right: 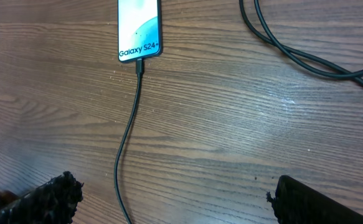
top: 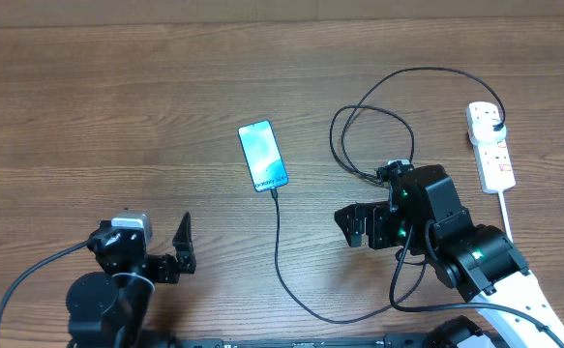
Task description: Plug charger to phone and switch on socket
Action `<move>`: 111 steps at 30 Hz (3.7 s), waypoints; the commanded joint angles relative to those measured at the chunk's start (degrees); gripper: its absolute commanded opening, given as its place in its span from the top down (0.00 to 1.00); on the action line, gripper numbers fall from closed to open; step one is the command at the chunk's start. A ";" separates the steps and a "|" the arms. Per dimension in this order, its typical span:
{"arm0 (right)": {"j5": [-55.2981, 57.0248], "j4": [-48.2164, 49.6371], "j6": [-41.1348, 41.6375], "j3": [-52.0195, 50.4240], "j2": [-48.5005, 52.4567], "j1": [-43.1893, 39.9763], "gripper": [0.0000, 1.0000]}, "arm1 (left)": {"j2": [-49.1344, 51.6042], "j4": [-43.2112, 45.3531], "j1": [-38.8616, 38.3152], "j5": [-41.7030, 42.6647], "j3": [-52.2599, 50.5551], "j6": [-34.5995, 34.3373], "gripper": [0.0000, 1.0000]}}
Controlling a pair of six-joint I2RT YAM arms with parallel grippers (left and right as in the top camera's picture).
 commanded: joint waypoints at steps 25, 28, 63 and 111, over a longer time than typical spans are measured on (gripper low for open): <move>-0.33 0.26 0.00 -0.02 -0.11 0.02 0.00 | -13.25 31.34 1.53 -1.55 -30.08 -6.01 0.01; -0.33 0.26 0.00 -0.02 -0.11 0.00 0.00 | -13.27 31.28 1.53 -1.75 -30.08 -5.11 0.00; 2.27 -0.85 -0.09 0.00 -0.55 0.13 0.00 | -13.18 31.28 1.53 -2.10 -30.05 -2.58 0.00; 12.74 45.16 -10.82 -46.77 -56.00 -5.79 0.00 | -13.18 31.28 1.53 -2.10 -30.05 -2.58 0.00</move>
